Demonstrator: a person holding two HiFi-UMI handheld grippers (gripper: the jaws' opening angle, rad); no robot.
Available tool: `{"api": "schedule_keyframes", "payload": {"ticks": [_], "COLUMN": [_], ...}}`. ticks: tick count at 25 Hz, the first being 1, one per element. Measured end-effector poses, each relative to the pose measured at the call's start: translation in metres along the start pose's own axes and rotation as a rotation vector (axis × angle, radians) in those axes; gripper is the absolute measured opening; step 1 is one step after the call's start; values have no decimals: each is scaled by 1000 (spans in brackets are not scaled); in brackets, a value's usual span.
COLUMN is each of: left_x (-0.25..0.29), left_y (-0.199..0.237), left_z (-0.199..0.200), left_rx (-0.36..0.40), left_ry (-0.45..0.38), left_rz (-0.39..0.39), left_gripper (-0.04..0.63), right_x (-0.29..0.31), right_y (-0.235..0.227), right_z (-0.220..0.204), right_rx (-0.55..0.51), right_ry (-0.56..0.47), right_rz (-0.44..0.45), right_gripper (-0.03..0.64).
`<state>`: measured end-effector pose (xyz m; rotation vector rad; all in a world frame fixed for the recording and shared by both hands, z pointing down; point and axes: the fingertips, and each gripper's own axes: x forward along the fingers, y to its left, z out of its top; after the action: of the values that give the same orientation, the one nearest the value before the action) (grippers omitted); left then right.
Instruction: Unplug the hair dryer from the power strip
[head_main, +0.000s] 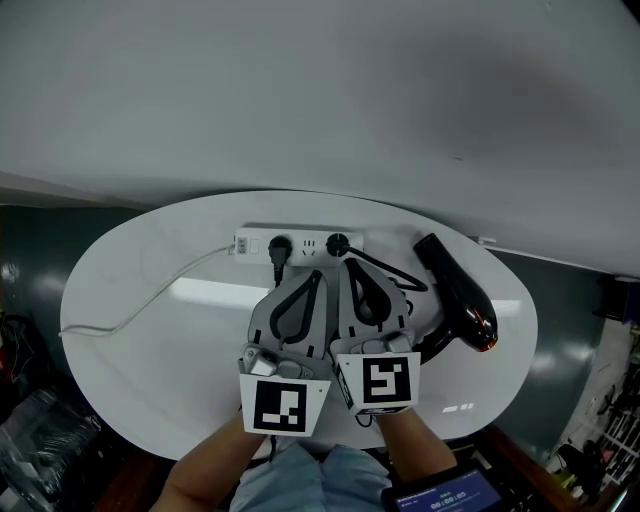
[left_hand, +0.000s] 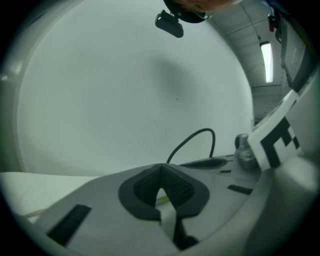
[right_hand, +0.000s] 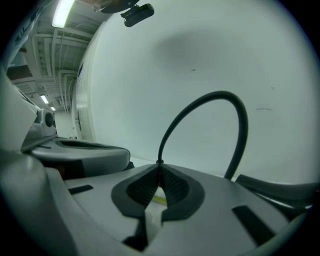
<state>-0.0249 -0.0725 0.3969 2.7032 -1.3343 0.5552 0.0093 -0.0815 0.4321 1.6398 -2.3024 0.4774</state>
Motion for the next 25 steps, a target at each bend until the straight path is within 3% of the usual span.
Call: {"api": "schedule_keyframes", "payload": {"ticks": [3,6,12,19,25], "left_x": [-1,5,15,6,-14], "left_y": [-5,0,12,7,33], "left_z": [4,0,-18,-19,-3], "left_rx": [-11,-36,-201,-253,-278], "left_ry": [-6,-31,10,73,26], "left_rz": [9,36,125,101,180], "left_gripper": [0,0,0,0,0], "right_x": [1,-2,0,-1,-4], "right_y": [-3,-4,-6,-6,1], "right_z": [6,0,-4,-1,5], "right_rx": [16,5,37,15,20], "right_ry": [-38,-2,13,6,-5], "right_rz": [-6,-2,8,11,16], "right_gripper": [3,3,3,3,3]}}
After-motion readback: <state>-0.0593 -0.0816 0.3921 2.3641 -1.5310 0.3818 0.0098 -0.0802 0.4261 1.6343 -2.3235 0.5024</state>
